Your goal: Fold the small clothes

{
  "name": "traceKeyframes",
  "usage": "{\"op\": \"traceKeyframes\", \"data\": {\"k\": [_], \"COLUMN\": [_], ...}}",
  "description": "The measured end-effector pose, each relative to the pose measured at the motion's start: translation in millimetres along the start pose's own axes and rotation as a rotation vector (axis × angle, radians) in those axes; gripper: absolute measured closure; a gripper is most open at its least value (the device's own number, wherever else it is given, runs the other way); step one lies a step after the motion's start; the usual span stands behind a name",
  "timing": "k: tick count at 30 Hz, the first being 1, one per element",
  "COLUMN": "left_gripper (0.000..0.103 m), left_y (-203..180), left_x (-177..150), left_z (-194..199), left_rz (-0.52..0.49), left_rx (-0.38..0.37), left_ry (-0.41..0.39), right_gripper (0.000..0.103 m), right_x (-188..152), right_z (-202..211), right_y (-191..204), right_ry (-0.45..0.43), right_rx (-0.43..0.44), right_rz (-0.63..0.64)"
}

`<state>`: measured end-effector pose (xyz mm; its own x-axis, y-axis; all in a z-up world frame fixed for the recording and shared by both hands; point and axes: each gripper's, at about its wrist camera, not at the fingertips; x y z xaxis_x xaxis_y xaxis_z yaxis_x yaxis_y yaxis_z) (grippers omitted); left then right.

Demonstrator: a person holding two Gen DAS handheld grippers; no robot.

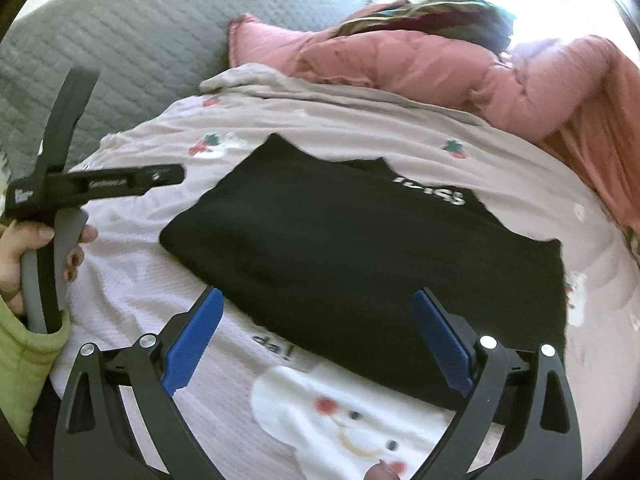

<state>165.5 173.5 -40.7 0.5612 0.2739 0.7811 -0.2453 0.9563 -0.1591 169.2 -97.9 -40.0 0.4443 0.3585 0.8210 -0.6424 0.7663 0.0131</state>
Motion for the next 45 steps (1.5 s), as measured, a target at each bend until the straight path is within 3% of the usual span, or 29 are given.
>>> {"op": "traceKeyframes", "data": {"k": [18, 25, 31, 42, 45], "left_gripper": [0.010, 0.010, 0.010, 0.010, 0.010], "left_y": [41, 52, 57, 48, 43], "left_x": [16, 19, 23, 33, 39], "left_z": [-20, -28, -38, -67, -74], "left_rz": [0.117, 0.149, 0.150, 0.124, 0.118], "left_rx": [0.059, 0.072, 0.100, 0.093, 0.075], "left_ry": [0.016, 0.027, 0.032, 0.072, 0.075], "right_gripper": [0.008, 0.008, 0.008, 0.009, 0.022], "right_x": [4, 2, -3, 2, 2], "right_z": [-59, -75, -93, -115, -113], "right_y": [72, 93, 106, 111, 114], "right_ry": [0.060, 0.077, 0.084, 0.034, 0.003], "right_rx": [0.061, 0.048, -0.055, -0.133, -0.138], "right_rz": [0.193, 0.284, 0.409, 0.455, 0.465]}}
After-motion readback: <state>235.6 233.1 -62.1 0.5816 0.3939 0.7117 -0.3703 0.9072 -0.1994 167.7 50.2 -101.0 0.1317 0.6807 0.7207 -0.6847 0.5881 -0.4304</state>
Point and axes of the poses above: each gripper's, at about its wrist camera, not at the fingertips, and z roughly against the way its jaws point, y to its left, x to its top, and after that the axes turned 9 degrees about -y, right-handed
